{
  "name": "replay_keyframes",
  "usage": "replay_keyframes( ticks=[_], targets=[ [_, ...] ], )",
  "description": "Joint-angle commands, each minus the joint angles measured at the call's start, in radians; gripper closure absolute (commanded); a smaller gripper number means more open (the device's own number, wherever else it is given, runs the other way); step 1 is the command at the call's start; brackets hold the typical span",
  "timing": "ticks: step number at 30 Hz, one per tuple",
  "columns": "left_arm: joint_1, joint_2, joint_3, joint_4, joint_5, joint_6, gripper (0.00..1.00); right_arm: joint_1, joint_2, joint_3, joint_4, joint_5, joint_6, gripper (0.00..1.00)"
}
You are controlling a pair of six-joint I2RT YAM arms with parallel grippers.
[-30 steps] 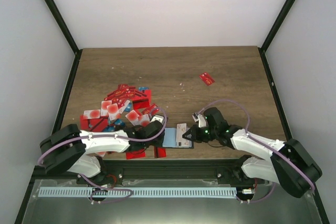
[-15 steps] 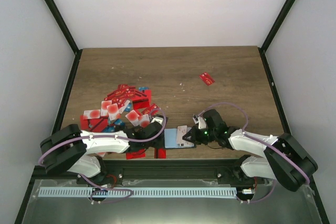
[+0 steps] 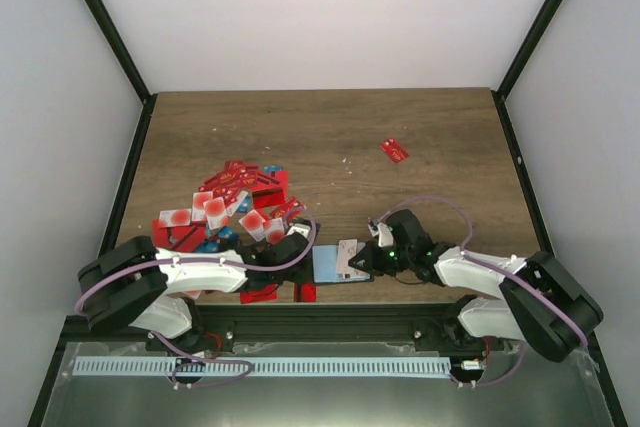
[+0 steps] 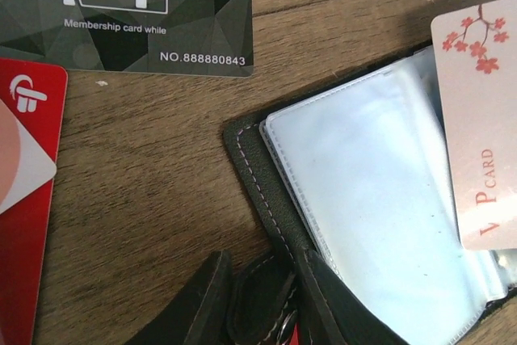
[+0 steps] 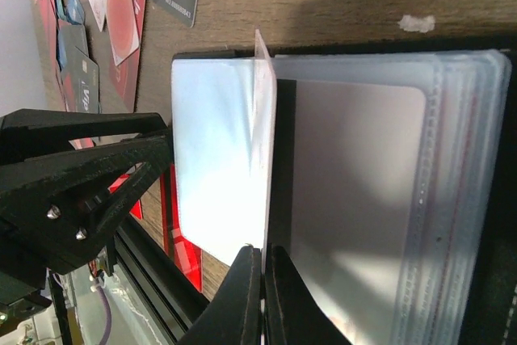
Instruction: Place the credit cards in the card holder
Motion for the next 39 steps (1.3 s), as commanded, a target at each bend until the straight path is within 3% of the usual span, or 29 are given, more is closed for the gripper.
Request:
replay_keyframes(
  ticks=[1,29,39],
  targets=[
    [-0.005,0.021,-0.01,0.028,0.014,-0.023,0.77,-0.01,0.026,-0.028,0.042,-0.017,0.0,0.99],
    [-0.01,0.044,-0.011,0.023,-0.004,-0.044,0.83,-0.009,0.06,-0.062,0.161,-0.187,0.067,0.99],
    [-0.01,0.059,-0.006,0.032,0.004,-0.041,0.84,-0.01,0.141,-0.054,0.231,-0.238,0.069,0.99]
  ],
)
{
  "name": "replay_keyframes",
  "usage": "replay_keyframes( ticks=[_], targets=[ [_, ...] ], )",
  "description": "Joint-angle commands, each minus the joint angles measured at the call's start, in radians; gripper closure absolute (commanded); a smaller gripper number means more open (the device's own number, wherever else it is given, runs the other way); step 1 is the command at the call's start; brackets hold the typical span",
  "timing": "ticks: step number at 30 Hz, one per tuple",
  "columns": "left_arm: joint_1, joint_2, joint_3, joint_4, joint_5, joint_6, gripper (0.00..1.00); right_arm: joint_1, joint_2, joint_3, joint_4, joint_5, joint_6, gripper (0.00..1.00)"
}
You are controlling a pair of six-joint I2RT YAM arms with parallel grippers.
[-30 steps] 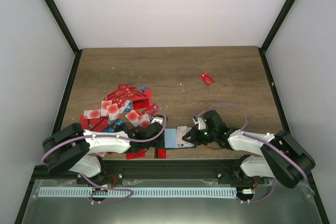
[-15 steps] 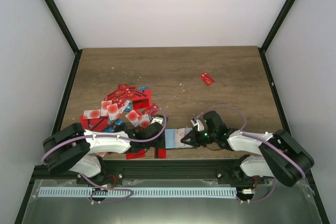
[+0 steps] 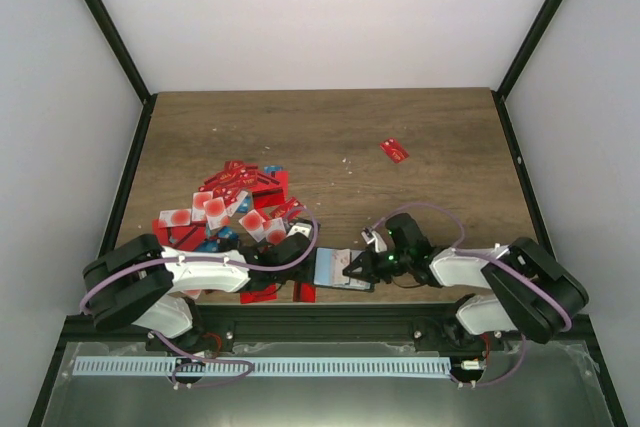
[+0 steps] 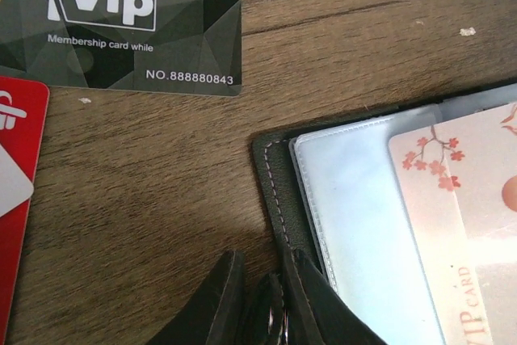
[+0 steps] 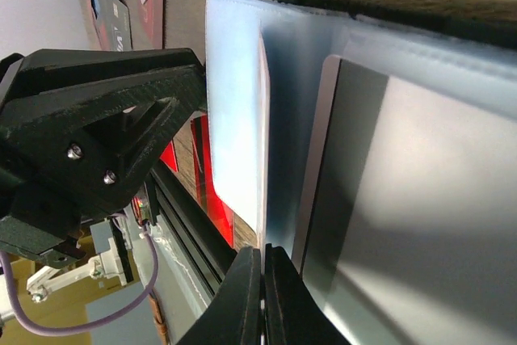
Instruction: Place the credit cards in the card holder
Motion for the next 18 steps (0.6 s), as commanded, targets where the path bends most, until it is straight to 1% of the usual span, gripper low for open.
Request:
replay_keyframes(
  ticks=[1,5,10,18],
  targets=[
    [-0.005,0.029,-0.007,-0.02,0.013,-0.007,0.84,-0.005,0.049,0.003,0.058,-0.053,-0.001,0.99],
    [-0.006,0.033,-0.008,-0.016,0.02,-0.007,0.85,-0.005,0.095,0.022,0.08,-0.065,0.002,0.99],
    [-0.006,0.033,-0.006,-0.02,0.025,-0.022,0.85,-0.004,0.111,0.022,0.109,-0.057,0.03,0.99],
    [-0.005,0.054,-0.003,-0.039,0.042,-0.122,0.85,0.026,0.146,-0.008,0.2,-0.019,0.12,0.99]
  ],
)
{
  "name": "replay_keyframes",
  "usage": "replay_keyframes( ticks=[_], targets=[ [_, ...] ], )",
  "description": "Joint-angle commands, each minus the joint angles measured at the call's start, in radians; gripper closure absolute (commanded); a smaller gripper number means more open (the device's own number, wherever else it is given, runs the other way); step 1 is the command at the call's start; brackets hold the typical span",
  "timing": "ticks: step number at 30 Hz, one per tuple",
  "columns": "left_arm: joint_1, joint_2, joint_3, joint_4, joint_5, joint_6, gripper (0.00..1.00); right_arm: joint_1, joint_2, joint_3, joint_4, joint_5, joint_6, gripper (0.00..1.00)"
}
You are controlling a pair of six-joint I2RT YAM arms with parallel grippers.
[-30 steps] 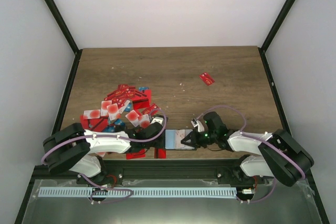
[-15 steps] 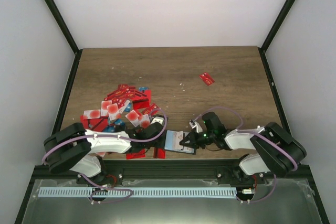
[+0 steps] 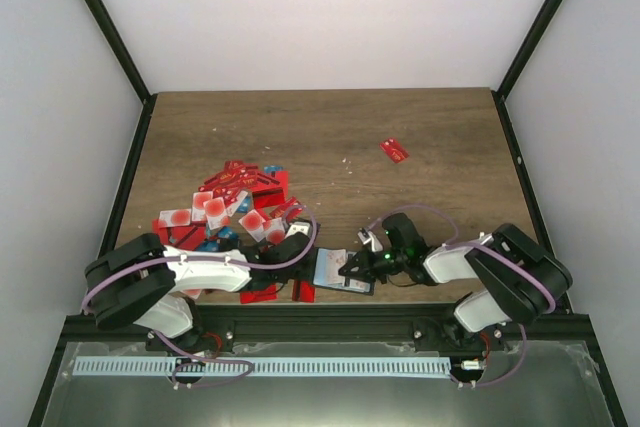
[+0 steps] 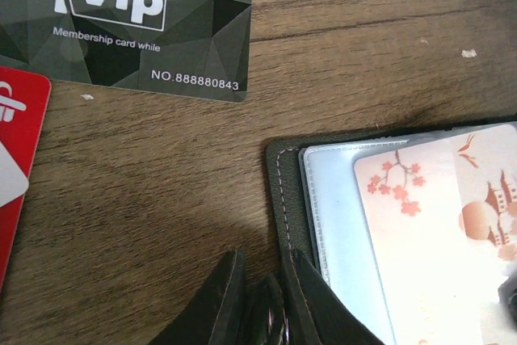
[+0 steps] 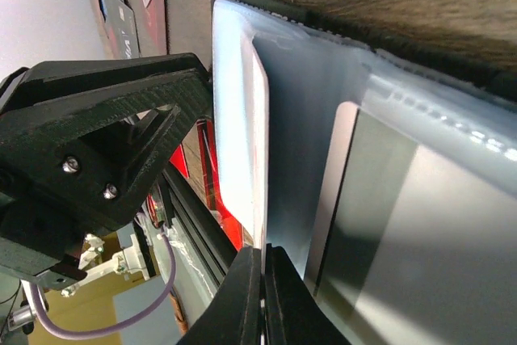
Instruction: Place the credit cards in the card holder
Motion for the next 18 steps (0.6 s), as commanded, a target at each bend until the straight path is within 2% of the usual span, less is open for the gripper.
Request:
replay_keyframes(
  ticks=[1,10,15,18],
  targets=[
    [-0.006,0.045,-0.007,-0.055,0.045,-0.078,0.85,0.025,0.039,-0.015,0.077,0.03,0.067,0.99],
    [-0.016,0.011,-0.051,-0.05,0.048,-0.146,0.88,0.084,0.096,0.002,0.129,0.052,0.096,0.97],
    [-0.019,-0.032,-0.065,-0.063,0.032,-0.177,0.88,0.121,0.098,0.038,0.066,0.056,0.049,0.91],
    [-0.02,-0.055,-0.074,-0.081,0.015,-0.192,0.88,0.121,0.047,0.051,-0.03,0.091,0.003,0.83]
  ],
)
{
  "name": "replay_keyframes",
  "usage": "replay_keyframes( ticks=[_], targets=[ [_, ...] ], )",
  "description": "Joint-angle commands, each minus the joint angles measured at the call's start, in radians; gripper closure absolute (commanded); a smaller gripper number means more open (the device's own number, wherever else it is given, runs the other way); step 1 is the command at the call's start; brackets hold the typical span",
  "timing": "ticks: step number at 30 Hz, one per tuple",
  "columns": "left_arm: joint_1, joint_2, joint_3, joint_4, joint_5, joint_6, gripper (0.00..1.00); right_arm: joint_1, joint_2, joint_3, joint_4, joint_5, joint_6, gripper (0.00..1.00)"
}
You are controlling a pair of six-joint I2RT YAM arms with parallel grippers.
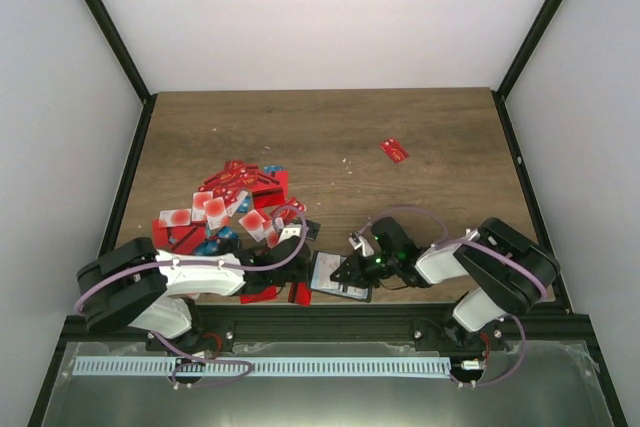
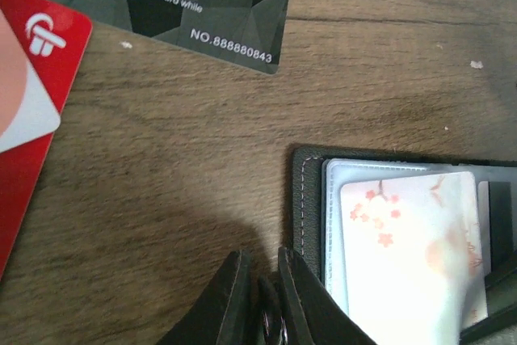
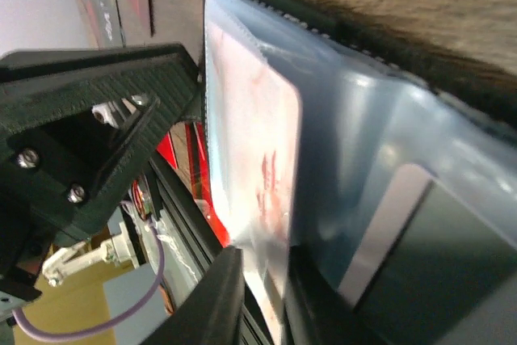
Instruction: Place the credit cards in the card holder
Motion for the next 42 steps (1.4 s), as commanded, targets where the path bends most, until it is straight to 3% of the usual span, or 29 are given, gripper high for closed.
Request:
replay_keyframes(
  ticks=[1,7,13,16,19,29,42],
  targets=[
    [-0.011,-0.025,-0.039,-0.101,0.007,-0.046,0.88,0.015,-0.063,0.046,-0.162,0.057,-0.079,0.79],
    [-0.011,-0.062,-0.06,-0.104,-0.007,-0.065,0.88,0.015,-0.187,0.11,-0.405,0.127,-0.176,0.62],
    [-0.015,-0.058,-0.062,-0.091,-0.002,-0.062,0.88,0.023,-0.224,0.159,-0.534,0.165,-0.27,0.56],
    [-0.018,-0.056,-0.061,-0.09,-0.004,-0.063,0.88,0.056,-0.224,0.203,-0.625,0.273,-0.315,0.62],
    [-0.019,-0.053,-0.059,-0.09,-0.005,-0.062,0.88,0.101,-0.219,0.256,-0.72,0.412,-0.341,0.74],
    [-0.023,-0.051,-0.057,-0.091,-0.007,-0.06,0.89,0.232,-0.096,0.366,-0.824,0.62,-0.329,0.93],
    [-0.024,-0.041,-0.059,-0.099,-0.019,-0.058,0.9,0.254,-0.095,0.385,-0.878,0.702,-0.318,0.99]
  ],
)
